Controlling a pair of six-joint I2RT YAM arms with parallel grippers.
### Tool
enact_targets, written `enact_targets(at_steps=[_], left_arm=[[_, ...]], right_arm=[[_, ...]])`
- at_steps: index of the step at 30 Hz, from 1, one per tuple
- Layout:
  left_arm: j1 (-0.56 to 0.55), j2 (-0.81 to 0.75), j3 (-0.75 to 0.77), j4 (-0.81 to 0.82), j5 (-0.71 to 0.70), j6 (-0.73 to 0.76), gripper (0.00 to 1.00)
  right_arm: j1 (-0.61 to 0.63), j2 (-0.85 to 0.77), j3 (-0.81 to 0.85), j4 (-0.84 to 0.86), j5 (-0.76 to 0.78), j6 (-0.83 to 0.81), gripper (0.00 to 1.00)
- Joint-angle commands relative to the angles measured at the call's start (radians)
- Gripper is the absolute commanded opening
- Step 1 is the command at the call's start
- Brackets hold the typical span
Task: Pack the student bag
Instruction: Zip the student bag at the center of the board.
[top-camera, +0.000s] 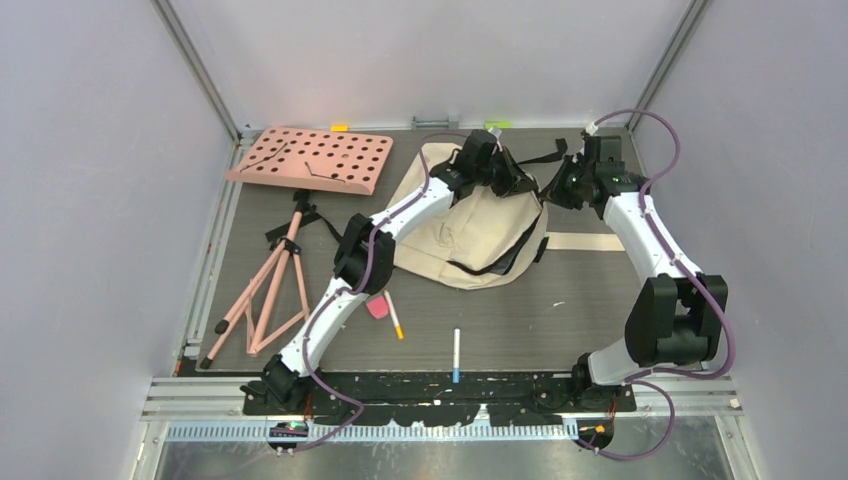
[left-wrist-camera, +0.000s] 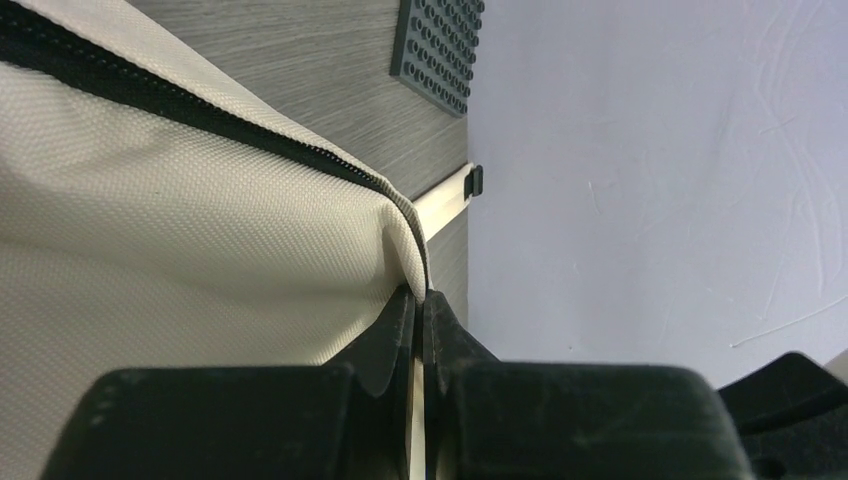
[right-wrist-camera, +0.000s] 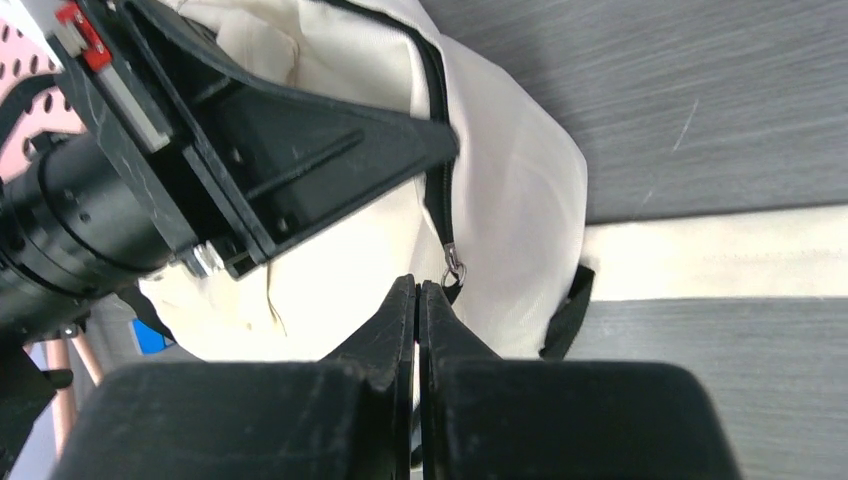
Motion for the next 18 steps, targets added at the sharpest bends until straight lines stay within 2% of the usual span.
enact_targets(at_steps=[1, 7, 18], left_arm=[[-0.004, 0.008, 0.046, 0.114, -0.048, 0.005, 0.00], [0.003, 0.007, 0.043, 0.178, -0.121, 0.012, 0.00], [0.023, 0.033, 0.041, 0.340, -0.307, 0.058, 0.00]], right_arm=[[0.029, -0.124, -0.025, -0.073, 0.056, -0.010, 0.01], [0.061, -0.171, -0.096, -0.142, 0.071, 0.002, 0.01], [0.179, -0.152, -0.137, -0.182, -0.129, -0.096, 0.01]])
